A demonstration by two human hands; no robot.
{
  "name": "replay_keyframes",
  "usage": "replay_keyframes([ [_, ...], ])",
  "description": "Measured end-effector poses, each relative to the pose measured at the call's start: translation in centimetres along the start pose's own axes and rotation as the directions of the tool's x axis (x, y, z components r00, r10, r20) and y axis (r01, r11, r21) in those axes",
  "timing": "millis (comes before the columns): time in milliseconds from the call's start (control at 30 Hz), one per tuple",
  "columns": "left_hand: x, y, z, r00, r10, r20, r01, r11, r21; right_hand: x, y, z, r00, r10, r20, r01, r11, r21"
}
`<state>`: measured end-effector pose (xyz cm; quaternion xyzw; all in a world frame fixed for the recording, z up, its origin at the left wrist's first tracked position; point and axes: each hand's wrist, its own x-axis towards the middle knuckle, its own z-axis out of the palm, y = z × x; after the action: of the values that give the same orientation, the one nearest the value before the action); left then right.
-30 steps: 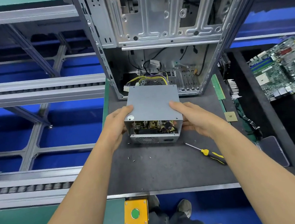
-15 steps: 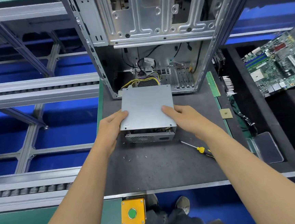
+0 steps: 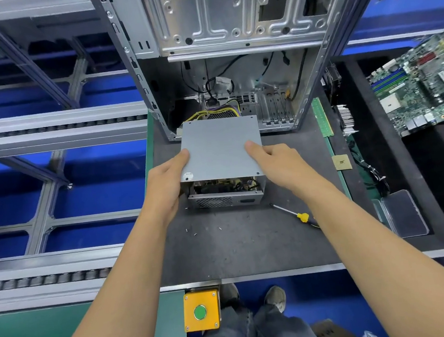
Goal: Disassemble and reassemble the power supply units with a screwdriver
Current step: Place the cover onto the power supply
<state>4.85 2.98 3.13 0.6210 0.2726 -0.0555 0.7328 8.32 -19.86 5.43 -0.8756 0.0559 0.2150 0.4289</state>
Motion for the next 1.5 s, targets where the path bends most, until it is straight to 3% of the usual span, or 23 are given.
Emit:
replay_keyframes([
  [400,0.3,-1.8,-0.7,0.997,0.010,0.077,-0.022,0.986,0.163,0.0,0.8,1.0,0.999,-0.016,0.045,0.021,0.992,-0.124],
  [767,1.6,-1.2,-0.2,0.999,-0.026,-0.048,0.040,0.946,0.322,-0.2,1.4,1.7,1.000,0.031,0.006,-0.030,0.999,-0.044],
  [933,2.1,-1.7,0.5,0.995,0.044,-0.086,0.000,0.890,0.455,0.4,2.7,1.6,0.999,-0.009,0.032,0.010,0.999,-0.034],
  [1100,1.9,-2.2,0.5,0.993,0.092,-0.068,-0.047,0.873,0.485,0.5,3.2,1.9,1.000,-0.025,0.016,0.024,0.999,0.029],
  [1333,3.4,-1.9,-0.2,0.992,-0.086,-0.094,0.116,0.912,0.394,0.4,4.8,3.0,0.997,0.068,0.038,-0.077,0.900,0.430],
  [1500,3.9,-2.4,0.1,0.986,-0.155,-0.065,0.168,0.875,0.454,1.3,5.5,3.7,0.999,-0.027,-0.024,0.032,0.969,0.243],
])
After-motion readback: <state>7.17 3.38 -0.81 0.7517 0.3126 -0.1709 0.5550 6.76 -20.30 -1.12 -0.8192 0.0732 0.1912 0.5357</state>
